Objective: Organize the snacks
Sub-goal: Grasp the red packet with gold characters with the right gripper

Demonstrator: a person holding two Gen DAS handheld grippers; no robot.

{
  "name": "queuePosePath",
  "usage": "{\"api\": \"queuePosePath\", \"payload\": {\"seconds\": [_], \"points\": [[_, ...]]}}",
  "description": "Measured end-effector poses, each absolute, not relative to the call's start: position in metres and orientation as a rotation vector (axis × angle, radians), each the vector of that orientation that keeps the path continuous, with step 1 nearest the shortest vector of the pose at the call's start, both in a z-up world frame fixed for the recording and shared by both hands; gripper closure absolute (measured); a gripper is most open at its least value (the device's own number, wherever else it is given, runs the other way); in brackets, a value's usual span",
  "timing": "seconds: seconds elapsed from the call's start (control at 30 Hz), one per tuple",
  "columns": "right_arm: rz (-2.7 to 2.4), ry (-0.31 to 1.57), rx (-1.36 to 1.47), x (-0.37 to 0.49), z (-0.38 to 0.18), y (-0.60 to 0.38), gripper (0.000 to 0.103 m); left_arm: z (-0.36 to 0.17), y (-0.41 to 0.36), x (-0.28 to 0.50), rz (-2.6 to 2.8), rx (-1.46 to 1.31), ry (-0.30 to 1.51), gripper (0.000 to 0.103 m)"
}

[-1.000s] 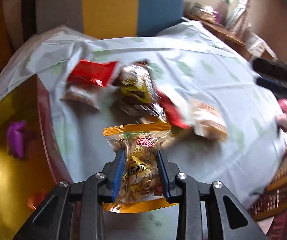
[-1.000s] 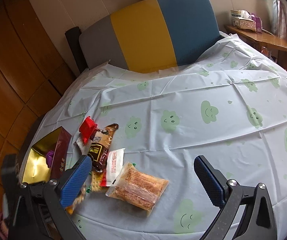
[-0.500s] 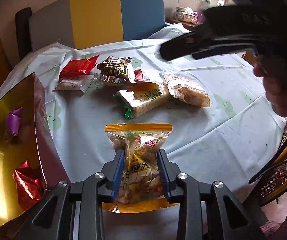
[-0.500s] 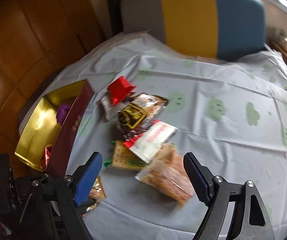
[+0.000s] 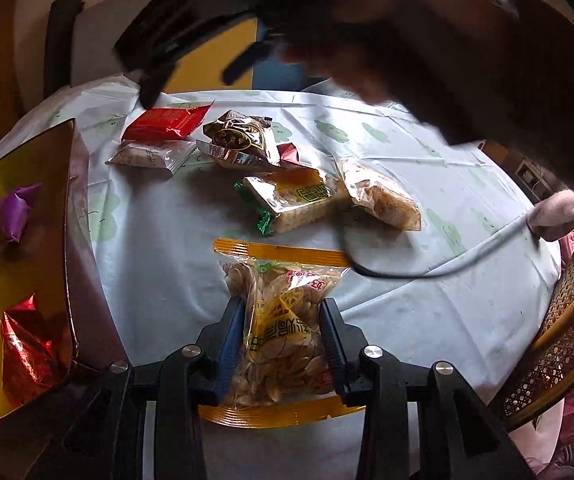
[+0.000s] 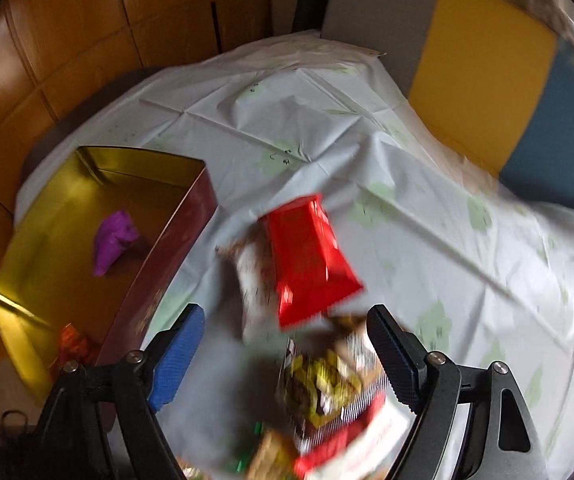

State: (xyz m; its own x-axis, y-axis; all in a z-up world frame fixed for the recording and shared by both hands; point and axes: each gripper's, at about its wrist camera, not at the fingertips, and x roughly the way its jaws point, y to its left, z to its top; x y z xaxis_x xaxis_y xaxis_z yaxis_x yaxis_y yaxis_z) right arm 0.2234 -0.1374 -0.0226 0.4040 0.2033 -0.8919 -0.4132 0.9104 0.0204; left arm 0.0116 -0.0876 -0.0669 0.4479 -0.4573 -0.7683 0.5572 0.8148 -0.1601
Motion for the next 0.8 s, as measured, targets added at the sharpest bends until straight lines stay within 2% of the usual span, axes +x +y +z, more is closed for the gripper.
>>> {"api": "queuePosePath", "payload": {"seconds": [0.23,0.3,0.37,0.57,0.8], "points": [[0.352,1.171,-0.306,0.266,-0.059,-0.110,0.020,-0.070,-0.085,0.015,-0.649,0.084,0.918,0.062],[0.318,1.178,-0.323,0.269,-0.065,-0.109,0.056,-0.071,-0.084,0.017,-0.651,0.075,0.922,0.061],[0.320,1.172,-0.282,0.266,-0.061,-0.112,0.064,-0.071,-0.083,0.018,-0.652,0.074,0.922,0.061],[0.329,1.129,-0.187,0.229,-0.036,-0.140,0.064,-0.073,-0.084,0.020,-0.642,0.070,0.921,0.060],[0.217,1.098,-0.085,0.166,-0.013,-0.215,0.064,-0.072,-0.087,0.014,-0.624,0.076,0.916,0.060]]}}
